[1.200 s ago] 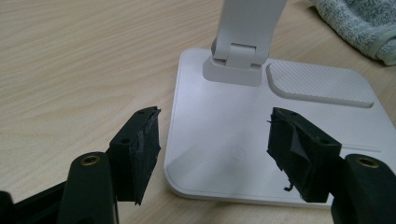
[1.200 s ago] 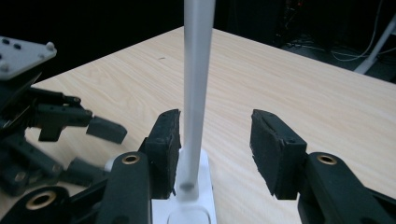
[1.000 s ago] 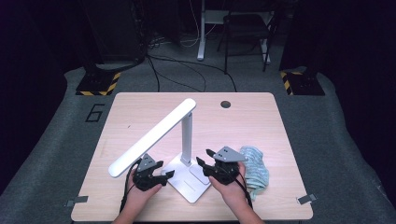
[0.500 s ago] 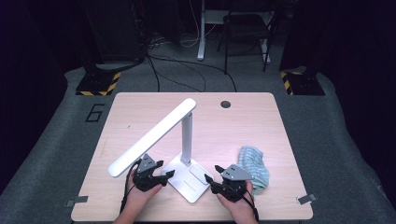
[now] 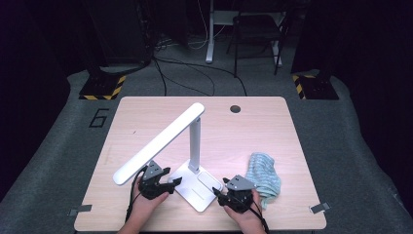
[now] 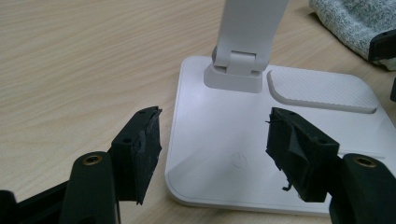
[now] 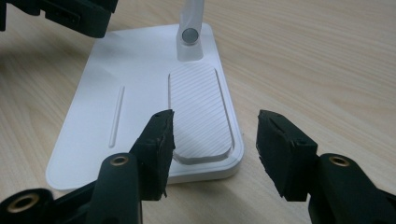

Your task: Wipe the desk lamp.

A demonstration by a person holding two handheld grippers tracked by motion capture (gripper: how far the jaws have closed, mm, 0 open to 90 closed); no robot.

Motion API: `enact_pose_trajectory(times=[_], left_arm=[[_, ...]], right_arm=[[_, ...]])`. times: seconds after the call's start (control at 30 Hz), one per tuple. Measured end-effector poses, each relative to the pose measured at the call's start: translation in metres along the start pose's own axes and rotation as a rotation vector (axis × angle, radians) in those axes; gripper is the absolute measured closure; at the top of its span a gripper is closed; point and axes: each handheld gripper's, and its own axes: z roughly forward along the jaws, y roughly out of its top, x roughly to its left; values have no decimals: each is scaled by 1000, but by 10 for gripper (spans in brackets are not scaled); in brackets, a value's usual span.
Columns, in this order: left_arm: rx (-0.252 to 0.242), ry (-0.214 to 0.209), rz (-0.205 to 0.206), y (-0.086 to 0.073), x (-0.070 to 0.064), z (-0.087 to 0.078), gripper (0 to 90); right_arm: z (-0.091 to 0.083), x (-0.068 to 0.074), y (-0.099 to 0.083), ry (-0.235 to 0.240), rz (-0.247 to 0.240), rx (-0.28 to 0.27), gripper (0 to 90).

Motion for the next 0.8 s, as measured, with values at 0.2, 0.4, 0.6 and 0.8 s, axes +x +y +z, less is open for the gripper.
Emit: enact_pose_trajectory(times=[0.2,0.4,0.6,0.8], left_arm=[[6,1,2,0,0,1,349],[0,7,6,-1,-1,2,348],[20,-4,8,-1,-1,2,348],[19,-6,-6,-3,-5,6,348]], right_arm=[[6,1,-3,7,-14,27,465],[11,2,-4,11,-16,41,472],[13,0,-3,5,-23,33,468],[18,-13,1,-16,1,41,465]])
